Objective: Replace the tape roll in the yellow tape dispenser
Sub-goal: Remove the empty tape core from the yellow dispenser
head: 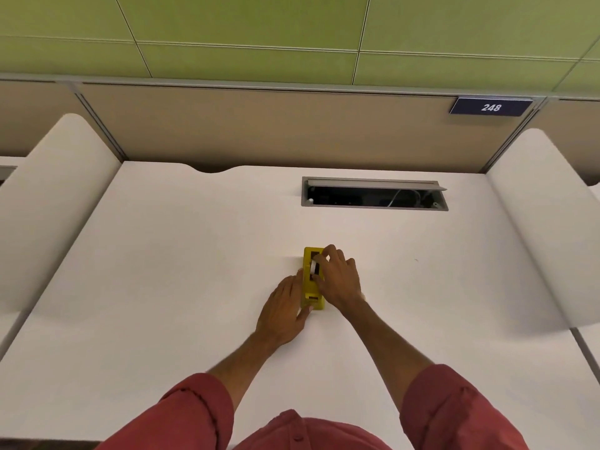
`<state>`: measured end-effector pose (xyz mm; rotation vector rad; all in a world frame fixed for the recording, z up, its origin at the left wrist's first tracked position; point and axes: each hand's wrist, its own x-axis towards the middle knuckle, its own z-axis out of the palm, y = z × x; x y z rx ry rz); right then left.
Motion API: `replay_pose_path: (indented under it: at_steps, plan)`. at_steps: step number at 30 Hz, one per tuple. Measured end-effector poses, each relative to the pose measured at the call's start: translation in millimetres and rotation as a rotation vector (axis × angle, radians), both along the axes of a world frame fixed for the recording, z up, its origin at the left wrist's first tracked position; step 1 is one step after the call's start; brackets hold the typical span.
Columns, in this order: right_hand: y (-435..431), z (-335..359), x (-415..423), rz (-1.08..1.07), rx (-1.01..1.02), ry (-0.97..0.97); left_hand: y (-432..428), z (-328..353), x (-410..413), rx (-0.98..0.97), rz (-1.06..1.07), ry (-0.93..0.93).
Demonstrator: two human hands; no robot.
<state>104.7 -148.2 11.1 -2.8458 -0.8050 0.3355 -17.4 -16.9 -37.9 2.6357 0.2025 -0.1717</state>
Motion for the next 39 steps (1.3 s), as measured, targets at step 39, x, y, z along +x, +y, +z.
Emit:
replay_pose_path:
  at_steps: [39]
  plan:
    - [7,5,15,-0.033,0.219,0.112,3,8,12,-0.132,0.041,0.021]
